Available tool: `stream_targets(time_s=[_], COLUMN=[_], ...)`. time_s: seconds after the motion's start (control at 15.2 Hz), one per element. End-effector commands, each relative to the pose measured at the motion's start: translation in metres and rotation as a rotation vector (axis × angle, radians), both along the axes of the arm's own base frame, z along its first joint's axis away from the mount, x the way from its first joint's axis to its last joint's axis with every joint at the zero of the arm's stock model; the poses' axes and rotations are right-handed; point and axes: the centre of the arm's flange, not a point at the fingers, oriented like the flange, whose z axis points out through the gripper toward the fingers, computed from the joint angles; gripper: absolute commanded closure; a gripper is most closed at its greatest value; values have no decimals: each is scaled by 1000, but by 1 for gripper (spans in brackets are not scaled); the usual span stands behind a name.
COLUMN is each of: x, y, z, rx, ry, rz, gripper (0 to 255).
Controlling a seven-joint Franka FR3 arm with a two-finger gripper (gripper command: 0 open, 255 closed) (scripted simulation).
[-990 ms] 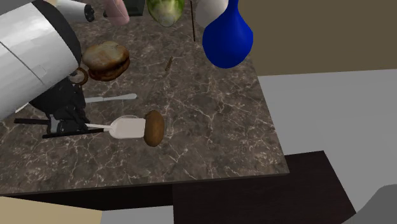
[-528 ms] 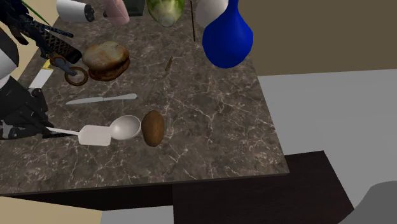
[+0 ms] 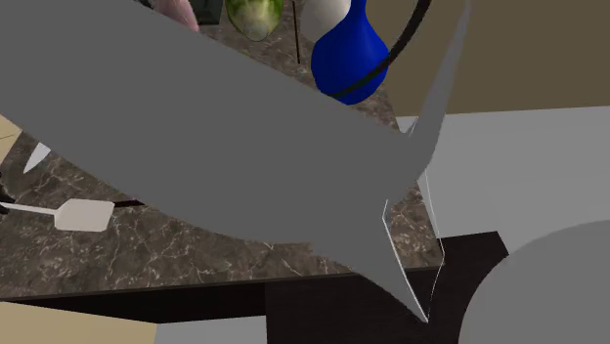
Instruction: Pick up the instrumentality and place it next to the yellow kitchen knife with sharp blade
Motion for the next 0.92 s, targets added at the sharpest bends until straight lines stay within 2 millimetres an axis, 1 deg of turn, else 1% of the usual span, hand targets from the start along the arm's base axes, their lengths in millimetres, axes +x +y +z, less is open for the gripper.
stream_targets(time_s=[0.0,0.13,0.2,0.86], x=[-2,-1,-1,-1], y=[26,53,61,61], z=[1,1,1,-51], rx=[0,0,0,0], ry=[0,0,0,0], rz=[-1,-1,-1,-1], gripper=[255,255,255,255])
